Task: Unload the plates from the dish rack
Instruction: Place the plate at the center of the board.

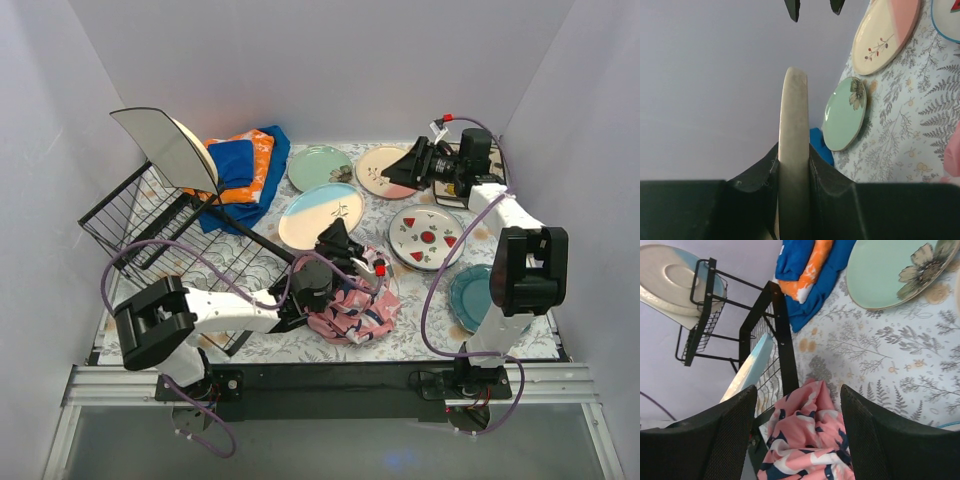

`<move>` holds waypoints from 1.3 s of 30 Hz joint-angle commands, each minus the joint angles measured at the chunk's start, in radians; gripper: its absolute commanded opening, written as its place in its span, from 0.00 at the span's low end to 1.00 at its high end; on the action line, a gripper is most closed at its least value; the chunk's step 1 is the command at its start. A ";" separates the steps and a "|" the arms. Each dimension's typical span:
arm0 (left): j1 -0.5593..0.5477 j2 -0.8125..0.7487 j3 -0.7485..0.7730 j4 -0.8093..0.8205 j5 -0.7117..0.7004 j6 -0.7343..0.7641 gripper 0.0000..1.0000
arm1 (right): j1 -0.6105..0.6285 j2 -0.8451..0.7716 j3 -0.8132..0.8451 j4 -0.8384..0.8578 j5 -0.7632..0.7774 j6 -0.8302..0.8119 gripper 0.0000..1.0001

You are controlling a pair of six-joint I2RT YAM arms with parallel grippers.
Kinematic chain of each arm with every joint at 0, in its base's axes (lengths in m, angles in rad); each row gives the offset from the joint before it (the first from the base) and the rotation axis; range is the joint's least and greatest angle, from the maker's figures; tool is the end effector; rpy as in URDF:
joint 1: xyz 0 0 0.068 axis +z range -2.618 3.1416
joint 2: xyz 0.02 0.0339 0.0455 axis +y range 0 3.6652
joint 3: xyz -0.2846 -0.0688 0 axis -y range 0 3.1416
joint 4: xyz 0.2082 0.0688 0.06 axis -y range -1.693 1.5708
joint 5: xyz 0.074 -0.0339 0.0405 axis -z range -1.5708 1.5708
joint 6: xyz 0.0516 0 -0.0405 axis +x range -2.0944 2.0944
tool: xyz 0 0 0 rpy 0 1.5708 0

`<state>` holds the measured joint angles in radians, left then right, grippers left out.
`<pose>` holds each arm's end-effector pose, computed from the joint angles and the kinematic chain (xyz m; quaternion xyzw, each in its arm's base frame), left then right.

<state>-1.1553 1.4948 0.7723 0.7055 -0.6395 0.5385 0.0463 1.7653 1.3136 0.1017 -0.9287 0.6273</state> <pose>0.1532 -0.2709 0.3027 0.3612 0.6135 0.0116 0.7022 0.3847 0.0592 0.3199 -0.0361 0.7755 0.5157 0.3624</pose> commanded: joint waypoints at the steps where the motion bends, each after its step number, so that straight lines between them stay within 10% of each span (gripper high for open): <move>1: -0.037 0.057 -0.010 0.385 0.017 0.254 0.00 | 0.000 -0.024 -0.056 0.047 -0.084 0.078 0.73; 6: -0.079 0.205 -0.016 0.623 -0.008 0.443 0.00 | 0.027 -0.061 -0.132 0.044 -0.078 0.065 0.73; 27: -0.106 0.283 -0.030 0.732 0.050 0.495 0.00 | 0.090 -0.161 -0.263 0.047 -0.159 0.017 0.69; 39: -0.104 0.295 -0.024 0.776 0.035 0.472 0.00 | 0.063 -0.214 -0.139 0.039 0.059 0.101 0.70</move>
<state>-1.2541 1.8069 0.7082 1.2789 -0.6514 0.9749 0.1127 1.6398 1.0870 0.1001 -0.9363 0.6849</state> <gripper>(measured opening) 0.189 0.694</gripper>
